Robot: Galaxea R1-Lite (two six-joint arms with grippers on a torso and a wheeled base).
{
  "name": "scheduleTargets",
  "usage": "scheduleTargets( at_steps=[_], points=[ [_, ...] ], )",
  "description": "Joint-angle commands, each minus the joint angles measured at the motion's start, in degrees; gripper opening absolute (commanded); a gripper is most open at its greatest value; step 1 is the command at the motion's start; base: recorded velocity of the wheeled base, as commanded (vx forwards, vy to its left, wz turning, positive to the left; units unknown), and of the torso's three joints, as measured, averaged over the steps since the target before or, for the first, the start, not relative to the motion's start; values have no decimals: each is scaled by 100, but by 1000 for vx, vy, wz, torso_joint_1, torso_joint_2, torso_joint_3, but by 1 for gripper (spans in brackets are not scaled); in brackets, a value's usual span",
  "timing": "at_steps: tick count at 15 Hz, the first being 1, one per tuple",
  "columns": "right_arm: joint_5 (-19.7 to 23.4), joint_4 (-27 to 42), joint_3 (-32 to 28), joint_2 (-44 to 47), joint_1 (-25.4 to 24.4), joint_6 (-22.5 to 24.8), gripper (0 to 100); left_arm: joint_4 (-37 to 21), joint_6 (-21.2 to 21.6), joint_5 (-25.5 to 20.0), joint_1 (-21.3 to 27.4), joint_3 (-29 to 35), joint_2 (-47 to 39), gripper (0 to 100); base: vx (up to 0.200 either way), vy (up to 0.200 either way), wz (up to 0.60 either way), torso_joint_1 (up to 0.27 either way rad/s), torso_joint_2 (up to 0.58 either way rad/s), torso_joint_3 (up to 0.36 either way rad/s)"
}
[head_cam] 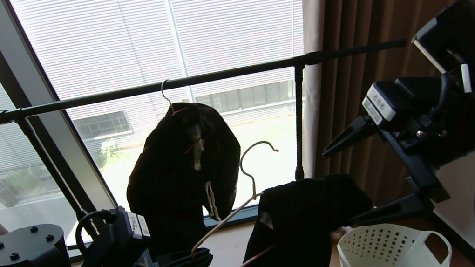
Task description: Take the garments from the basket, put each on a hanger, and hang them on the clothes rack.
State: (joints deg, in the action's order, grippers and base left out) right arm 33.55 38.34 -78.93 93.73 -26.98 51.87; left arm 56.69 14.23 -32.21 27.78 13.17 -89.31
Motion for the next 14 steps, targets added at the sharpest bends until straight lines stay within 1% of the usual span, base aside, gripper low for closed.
scheduleTargets(
  at_steps=[1,5,7,9,14],
  points=[
    [240,218,-439,708,52,86,100,0,-8,-66,8,81,1,0,0,0,0,0,0,0],
    [310,200,-403,989,70,78,100,0,-8,-260,34,186,-25,0,0,0,0,0,0,0],
    [319,183,-403,1086,167,60,100,0,-8,-277,149,239,-25,0,0,0,0,0,0,0],
    [424,174,-368,1130,167,51,100,0,-8,-277,192,345,-34,0,0,0,0,0,0,0],
    [442,24,-307,1200,167,16,100,0,-8,-277,254,397,-104,0,0,0,0,0,0,0]
  ],
)
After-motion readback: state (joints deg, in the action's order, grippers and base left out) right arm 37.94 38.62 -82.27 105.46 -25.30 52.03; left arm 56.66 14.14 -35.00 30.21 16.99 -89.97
